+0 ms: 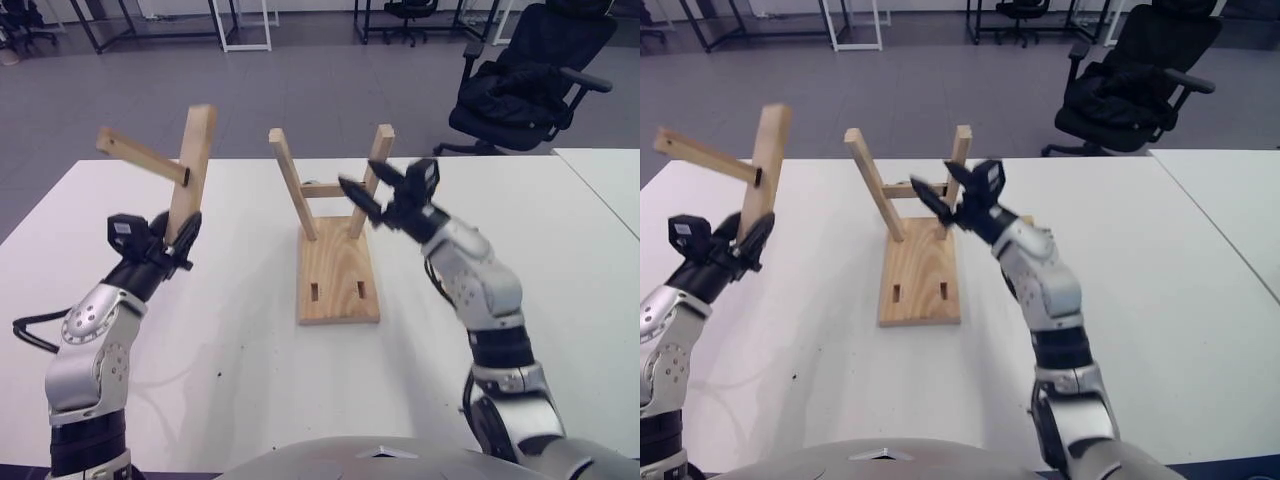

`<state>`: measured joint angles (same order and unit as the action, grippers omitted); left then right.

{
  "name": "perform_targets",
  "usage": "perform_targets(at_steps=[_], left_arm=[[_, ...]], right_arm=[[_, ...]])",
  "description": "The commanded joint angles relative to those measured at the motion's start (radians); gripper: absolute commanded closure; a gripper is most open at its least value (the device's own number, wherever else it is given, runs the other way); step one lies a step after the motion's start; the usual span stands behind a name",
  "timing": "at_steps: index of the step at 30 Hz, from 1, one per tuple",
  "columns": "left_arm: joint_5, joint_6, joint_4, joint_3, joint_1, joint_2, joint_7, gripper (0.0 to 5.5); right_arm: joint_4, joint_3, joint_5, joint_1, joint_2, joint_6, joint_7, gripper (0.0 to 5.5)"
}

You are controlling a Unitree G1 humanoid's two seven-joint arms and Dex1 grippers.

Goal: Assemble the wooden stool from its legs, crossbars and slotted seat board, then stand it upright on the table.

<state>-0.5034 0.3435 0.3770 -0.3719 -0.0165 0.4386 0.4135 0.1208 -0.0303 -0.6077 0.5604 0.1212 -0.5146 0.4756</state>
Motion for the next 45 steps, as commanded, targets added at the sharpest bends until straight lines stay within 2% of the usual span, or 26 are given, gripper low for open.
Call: perform_targets(at_steps=[1,3,7,14,27,31,37,42,45], left_arm=[[0.049,-0.035,0.088,0.179,-0.092,-0.023,0.031,3.45],[0.048,-0.035,0.101,0.237,-0.128,-0.033,0.046,3.45],[0.046,-0.037,0.094,0.281,-0.168,-0.036,0.079,3.45],[0.099,-0.091,0.079,0.339,-0.151,-0.014,0.134,3.46],[0.17,-0.136,0.083,0.349,-0.097,0.024,0.177,3.46],[0.18,-0.117,0.082,0.358,-0.071,0.034,0.182,3.46],[0.236,-0.09,0.029,0.395,0.034,0.038,0.16,2.29],[0.297,-0.126,-0.08,0.352,0.189,0.02,0.087,1.46],[0.382,-0.158,-0.164,0.384,0.223,0.008,0.032,0.93]], right_arm=[[-0.012,-0.143,-0.3,0.194,-0.082,-0.232,-0.187,1.46],[-0.028,-0.193,-0.415,0.257,-0.113,-0.307,-0.289,1.46],[-0.045,-0.269,-0.644,0.321,-0.142,-0.394,-0.466,1.46],[-0.062,-0.28,-0.745,0.308,-0.122,-0.421,-0.61,1.46],[0.006,-0.218,-0.725,0.25,-0.043,-0.447,-0.618,4.12],[0.107,-0.209,-0.734,0.171,-0.049,-0.413,-0.644,4.46],[0.27,-0.282,-0.739,-0.038,-0.084,-0.291,-0.834,4.46],[0.367,-0.331,-0.758,-0.23,0.029,-0.301,-0.913,4.46],[0.378,-0.34,-0.776,-0.296,0.084,-0.303,-0.924,4.46]])
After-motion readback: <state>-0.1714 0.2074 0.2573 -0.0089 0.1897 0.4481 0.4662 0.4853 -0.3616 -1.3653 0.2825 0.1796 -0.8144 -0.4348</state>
